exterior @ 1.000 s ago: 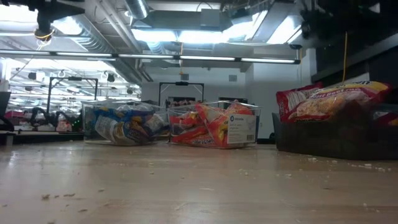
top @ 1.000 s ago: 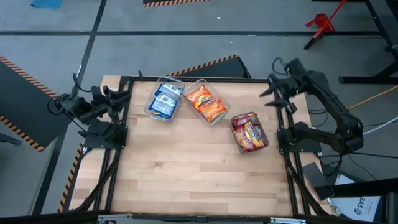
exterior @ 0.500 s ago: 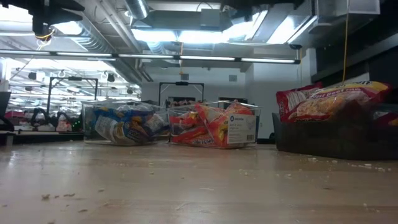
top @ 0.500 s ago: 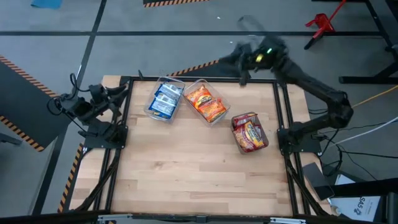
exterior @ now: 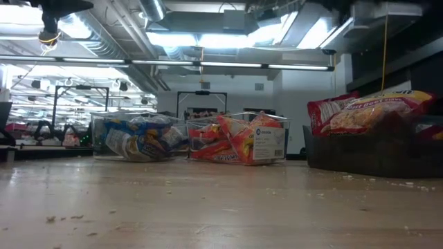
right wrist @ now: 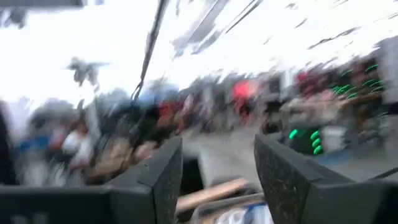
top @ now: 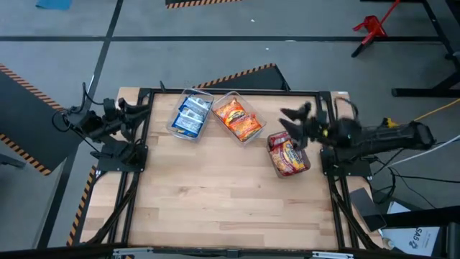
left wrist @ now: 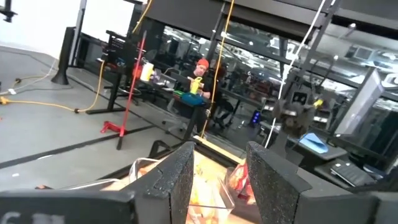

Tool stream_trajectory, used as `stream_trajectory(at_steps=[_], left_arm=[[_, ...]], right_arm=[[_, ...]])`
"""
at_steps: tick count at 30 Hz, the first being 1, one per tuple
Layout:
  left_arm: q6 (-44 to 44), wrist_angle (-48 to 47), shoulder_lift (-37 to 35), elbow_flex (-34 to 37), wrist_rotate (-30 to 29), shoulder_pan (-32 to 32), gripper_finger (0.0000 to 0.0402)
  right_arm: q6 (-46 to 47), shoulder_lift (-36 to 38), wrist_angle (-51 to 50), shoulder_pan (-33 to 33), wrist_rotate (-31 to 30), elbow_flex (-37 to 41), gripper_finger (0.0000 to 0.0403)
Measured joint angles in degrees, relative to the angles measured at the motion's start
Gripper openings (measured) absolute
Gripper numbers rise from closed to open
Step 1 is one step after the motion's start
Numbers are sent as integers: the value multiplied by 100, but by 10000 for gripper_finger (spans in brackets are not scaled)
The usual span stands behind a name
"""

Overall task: Sort Maruchan noodles
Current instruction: Return to Home Position

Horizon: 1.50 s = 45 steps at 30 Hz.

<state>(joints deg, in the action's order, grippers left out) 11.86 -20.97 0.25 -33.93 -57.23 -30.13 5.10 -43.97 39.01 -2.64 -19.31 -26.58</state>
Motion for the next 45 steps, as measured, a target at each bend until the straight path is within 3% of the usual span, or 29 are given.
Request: stream_trajectory(at_steps=[3, 5, 10, 16, 18, 20, 23, 24, 27, 28, 34, 36, 38, 42, 45], left_arm=[[-82, -110, 0, -66, 40, 0, 141], [-169, -296, 0, -252, 50, 0, 141], [-183, -1081, 0, -1091, -27, 0, 141], [-161, -2067, 0, -1913, -86, 0, 141], [1, -2395, -2, -1976, -88, 0, 141], [352, -2838, -2, -1944, -93, -2, 141], [1182, -3576, 0, -1655, -90, -9, 141], [1479, -3695, -1, -1503, -78, -7, 141], [1937, -3603, 0, -863, -11, -7, 141], [1963, -3454, 0, -644, 22, -4, 141], [974, -1175, -1, 385, 792, -7, 141], [720, -581, -1, 647, 1126, -7, 141], [629, -253, -2, 929, 1247, -4, 141], [911, 152, -2, 1523, 1101, -4, 141], [1261, 430, -2, 1920, 1075, -4, 141]], right_arm=[[-493, 442, 1796, -561, -859, 1025, 182], [-924, 810, 2463, -828, -1207, 1502, 182], [-1424, 2057, 2706, -1142, -2112, 1836, 182], [-1906, 4262, 1410, -1607, -2297, 1506, 182], [-1969, 4361, 967, -1836, -2298, 1248, 182], [-2216, 4357, 499, -2114, -2878, 885, 182], [-2049, 4365, -1279, -2628, -3214, 280, 182], [-1989, 4365, -1870, -2759, -2995, 229, 182], [-2183, 4363, -2520, -2951, -1027, 247, 182], [-2227, 4363, -2607, -2985, -623, 295, 182], [-1467, 4333, -2518, -2991, -914, 677, 182], [-1110, 4309, -2647, -2991, -729, 895, 182], [-965, 4332, -2610, -2991, -432, 1090, 182], [-707, 4346, -2006, -2985, -812, 1715, 182], [-685, 4343, -1018, -2911, -664, 2313, 182]])
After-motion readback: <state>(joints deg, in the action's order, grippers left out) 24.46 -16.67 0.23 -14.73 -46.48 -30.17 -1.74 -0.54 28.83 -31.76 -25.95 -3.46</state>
